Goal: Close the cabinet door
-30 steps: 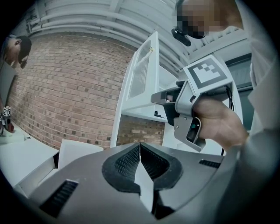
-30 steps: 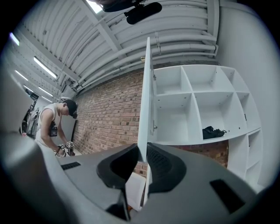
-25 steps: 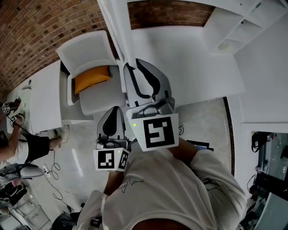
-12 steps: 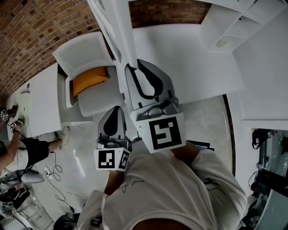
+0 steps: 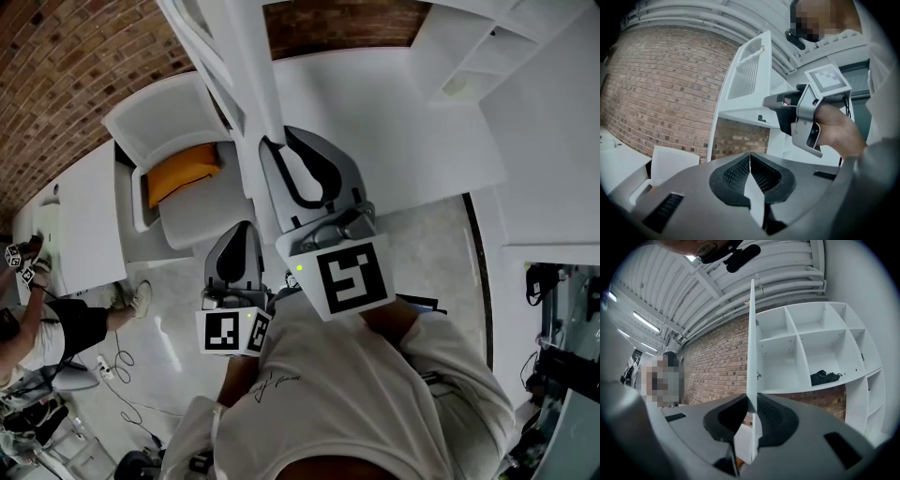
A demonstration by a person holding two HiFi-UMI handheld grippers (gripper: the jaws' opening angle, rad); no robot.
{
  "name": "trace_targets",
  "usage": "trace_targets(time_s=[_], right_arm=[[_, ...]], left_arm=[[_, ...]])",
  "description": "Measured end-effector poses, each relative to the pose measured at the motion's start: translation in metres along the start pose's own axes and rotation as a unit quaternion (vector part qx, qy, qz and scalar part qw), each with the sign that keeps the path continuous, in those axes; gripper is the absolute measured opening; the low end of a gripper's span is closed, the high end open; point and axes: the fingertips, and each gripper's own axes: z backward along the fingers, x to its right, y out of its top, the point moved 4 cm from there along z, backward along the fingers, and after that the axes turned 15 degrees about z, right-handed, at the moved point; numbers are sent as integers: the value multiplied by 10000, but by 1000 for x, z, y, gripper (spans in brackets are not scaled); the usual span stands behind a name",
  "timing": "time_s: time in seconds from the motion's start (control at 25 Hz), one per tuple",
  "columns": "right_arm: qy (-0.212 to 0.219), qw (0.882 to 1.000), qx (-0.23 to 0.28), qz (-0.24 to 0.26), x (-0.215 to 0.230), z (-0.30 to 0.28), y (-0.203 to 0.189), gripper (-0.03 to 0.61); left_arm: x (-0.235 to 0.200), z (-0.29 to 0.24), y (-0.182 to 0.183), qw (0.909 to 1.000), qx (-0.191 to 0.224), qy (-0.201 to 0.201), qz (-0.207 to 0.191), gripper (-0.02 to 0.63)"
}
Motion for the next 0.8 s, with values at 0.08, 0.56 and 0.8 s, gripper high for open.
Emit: trace_targets(time_s=[0.08,0.56,0.8], right_arm=[[41,10000,20,2,3,0,-1,67],[88,10000,10,14,23,-1,-7,68],[161,9999,14,-18,32,-3,-10,68]], left_arm=[[3,-3,-1,10000,-11,-27,0,18],[15,-24,-7,9998,-139,-163,-63,17],[31,-39,-16,9986,-305,-436,-84,17]])
